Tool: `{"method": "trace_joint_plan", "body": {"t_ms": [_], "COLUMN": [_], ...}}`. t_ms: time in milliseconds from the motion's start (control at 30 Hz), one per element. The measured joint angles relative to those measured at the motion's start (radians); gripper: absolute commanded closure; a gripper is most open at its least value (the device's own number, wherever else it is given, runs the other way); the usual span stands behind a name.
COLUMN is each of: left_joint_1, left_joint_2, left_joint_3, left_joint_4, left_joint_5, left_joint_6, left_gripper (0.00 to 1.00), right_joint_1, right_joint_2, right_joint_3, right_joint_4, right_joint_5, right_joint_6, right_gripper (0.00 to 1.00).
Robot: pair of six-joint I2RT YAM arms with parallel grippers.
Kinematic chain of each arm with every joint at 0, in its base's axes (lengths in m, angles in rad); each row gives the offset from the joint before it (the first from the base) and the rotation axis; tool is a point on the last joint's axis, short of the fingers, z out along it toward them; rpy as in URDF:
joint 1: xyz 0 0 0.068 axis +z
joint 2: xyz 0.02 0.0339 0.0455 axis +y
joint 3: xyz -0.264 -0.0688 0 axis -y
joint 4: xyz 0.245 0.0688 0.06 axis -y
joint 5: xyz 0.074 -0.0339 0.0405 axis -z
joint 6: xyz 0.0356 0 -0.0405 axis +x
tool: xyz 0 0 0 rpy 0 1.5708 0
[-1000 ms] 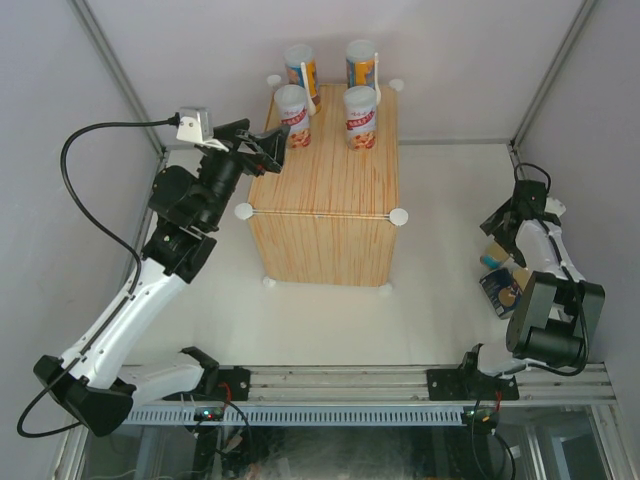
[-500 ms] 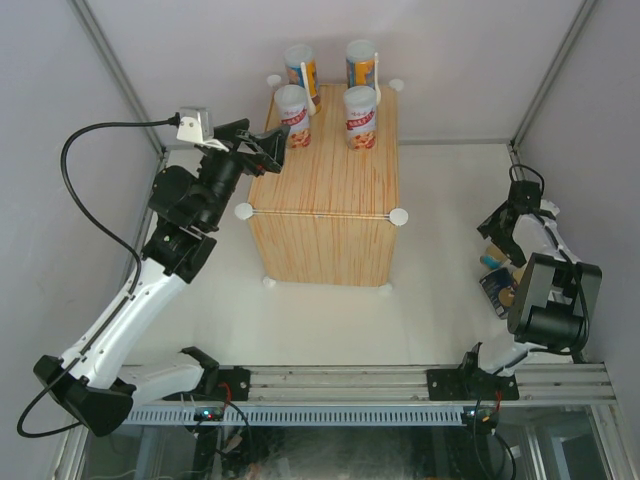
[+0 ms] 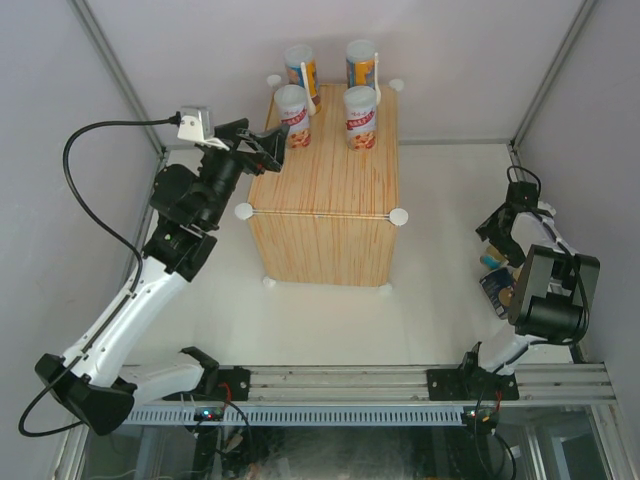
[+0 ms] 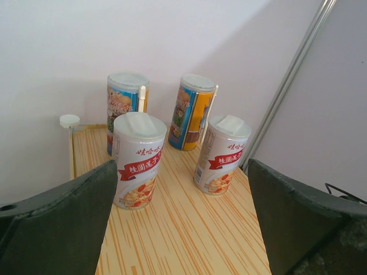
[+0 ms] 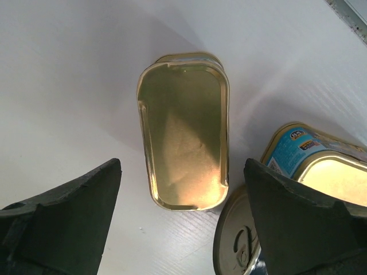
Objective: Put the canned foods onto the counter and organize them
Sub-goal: Pick up the canned food from the center of the board.
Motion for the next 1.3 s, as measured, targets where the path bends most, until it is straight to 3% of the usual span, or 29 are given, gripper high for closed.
{"method": "trace_joint_plan", "body": {"t_ms": [600, 867, 1000, 1300], "left_joint_1": [0.006, 0.006, 0.006, 0.006], "left_joint_2": [0.010, 0.010, 0.010, 0.010], "left_joint_3": [0.000, 0.000, 0.000, 0.000], "left_joint_4": [0.000, 0.000, 0.000, 0.000], "left_joint_5": [0.000, 0.000, 0.000, 0.000], "left_joint_6": [0.000, 0.000, 0.000, 0.000], "left_gripper": [0.02, 0.02, 0.02, 0.02], "right_joint_1": [0.000, 0.000, 0.000, 0.000], "right_joint_2": [0.018, 0.018, 0.018, 0.018], "right_joint_3": [0.000, 0.000, 0.000, 0.000], "right_joint_4": [0.017, 0.017, 0.018, 0.020], "right_joint_5": [-0.031, -0.045, -0.048, -0.061], "right_joint_6": [-0.001, -0.001, 0.000, -0.001], "right_gripper": [0.34, 0.48, 0.58, 1.00]}}
